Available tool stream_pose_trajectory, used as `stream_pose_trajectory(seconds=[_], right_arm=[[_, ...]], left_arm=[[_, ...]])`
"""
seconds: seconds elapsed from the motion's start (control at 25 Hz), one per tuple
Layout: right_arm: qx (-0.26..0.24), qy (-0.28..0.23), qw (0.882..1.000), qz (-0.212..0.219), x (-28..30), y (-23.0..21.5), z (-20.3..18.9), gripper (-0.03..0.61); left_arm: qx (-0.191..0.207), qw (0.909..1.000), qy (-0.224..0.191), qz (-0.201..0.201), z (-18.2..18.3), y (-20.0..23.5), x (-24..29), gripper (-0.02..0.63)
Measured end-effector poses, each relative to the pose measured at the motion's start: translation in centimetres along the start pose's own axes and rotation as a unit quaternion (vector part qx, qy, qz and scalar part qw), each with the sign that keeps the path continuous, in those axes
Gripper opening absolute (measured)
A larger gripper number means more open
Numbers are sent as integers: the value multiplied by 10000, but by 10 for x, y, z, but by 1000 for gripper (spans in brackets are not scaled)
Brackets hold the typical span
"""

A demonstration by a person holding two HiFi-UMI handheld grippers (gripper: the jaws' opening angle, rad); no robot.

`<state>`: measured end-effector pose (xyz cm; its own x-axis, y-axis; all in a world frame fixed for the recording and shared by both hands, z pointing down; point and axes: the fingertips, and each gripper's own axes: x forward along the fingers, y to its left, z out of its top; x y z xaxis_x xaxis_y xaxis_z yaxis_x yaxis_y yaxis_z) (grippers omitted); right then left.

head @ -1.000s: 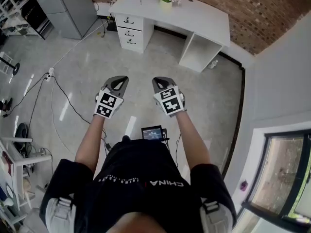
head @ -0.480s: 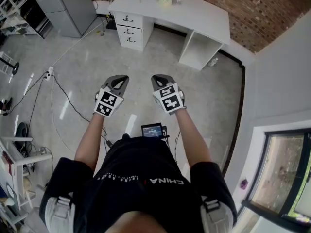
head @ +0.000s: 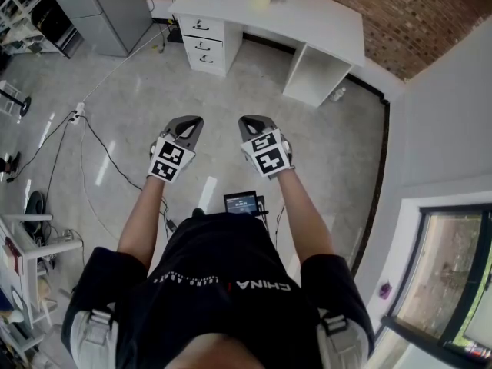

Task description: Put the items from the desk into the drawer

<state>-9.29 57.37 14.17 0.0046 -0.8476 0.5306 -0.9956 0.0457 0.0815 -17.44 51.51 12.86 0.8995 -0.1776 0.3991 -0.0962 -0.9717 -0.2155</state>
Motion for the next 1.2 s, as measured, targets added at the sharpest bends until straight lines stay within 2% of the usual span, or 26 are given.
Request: stream_pose_trajectory(seconds=[0.28, 0.52, 0.72, 0.96, 1.2], right_arm=[[25, -15, 10000, 26, -6, -31, -13, 17], [86, -40, 9997, 223, -12, -57, -27, 17], [212, -67, 9993, 289, -3, -74, -31, 17], [229, -61, 9997, 102, 35, -97, -15, 17], [330, 117, 9994, 70, 108, -115, 3, 17]], left_arm=[[10, 10000, 26, 54, 10, -13, 22, 12], [-56, 9996, 74, 283, 21, -22, 43, 12], [-128, 9990, 166, 393, 14, -19, 56, 12], [-278, 9987, 152, 406, 5, 22, 84, 12], [-238, 9994, 183, 160, -16, 90, 128, 11]])
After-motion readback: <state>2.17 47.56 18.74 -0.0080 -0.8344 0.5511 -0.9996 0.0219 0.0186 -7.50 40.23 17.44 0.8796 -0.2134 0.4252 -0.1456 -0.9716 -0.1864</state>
